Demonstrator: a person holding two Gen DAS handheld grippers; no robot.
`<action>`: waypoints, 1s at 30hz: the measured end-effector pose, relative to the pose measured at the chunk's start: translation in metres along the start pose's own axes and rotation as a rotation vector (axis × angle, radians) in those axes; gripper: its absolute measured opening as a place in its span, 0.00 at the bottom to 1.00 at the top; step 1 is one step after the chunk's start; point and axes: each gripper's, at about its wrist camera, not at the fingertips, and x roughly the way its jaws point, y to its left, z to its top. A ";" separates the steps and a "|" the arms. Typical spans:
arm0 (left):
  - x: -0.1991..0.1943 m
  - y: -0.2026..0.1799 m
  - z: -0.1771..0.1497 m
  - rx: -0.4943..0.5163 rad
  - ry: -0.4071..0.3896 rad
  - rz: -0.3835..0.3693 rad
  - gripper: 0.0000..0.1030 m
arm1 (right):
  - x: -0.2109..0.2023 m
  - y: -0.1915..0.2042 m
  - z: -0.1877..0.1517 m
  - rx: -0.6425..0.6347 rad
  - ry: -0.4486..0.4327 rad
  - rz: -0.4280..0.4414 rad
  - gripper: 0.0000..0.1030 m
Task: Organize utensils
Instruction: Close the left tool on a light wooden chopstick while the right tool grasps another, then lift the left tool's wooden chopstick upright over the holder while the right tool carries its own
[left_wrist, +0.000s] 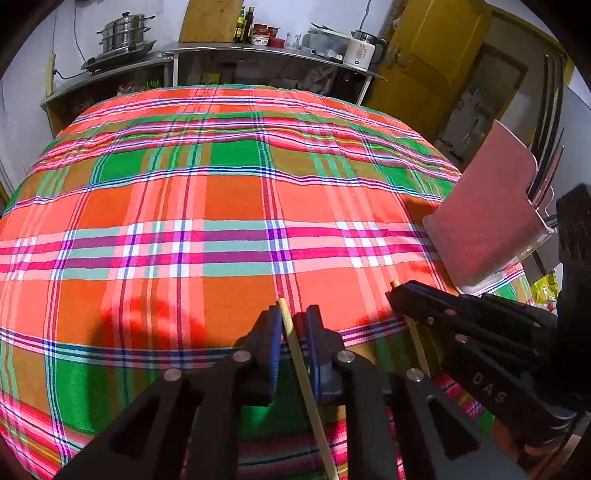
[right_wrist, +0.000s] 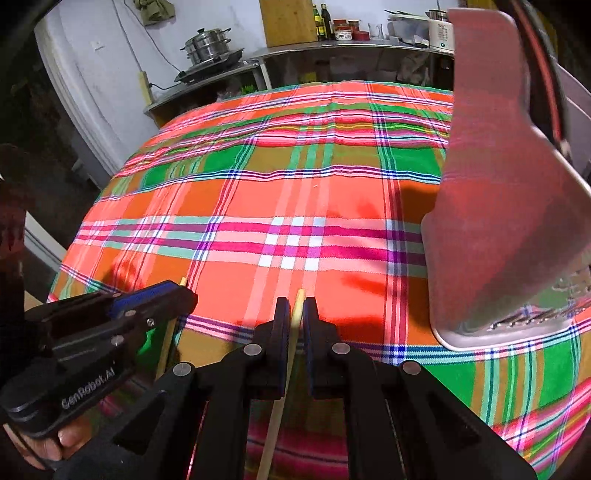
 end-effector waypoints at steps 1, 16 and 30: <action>0.000 -0.001 0.000 -0.002 0.000 0.003 0.14 | 0.001 0.001 0.001 -0.004 0.002 -0.007 0.07; -0.013 -0.001 0.006 -0.017 -0.031 -0.004 0.06 | -0.016 0.009 0.006 -0.018 -0.034 0.035 0.06; -0.101 -0.012 0.024 0.020 -0.192 -0.016 0.05 | -0.101 0.020 0.018 -0.035 -0.208 0.067 0.05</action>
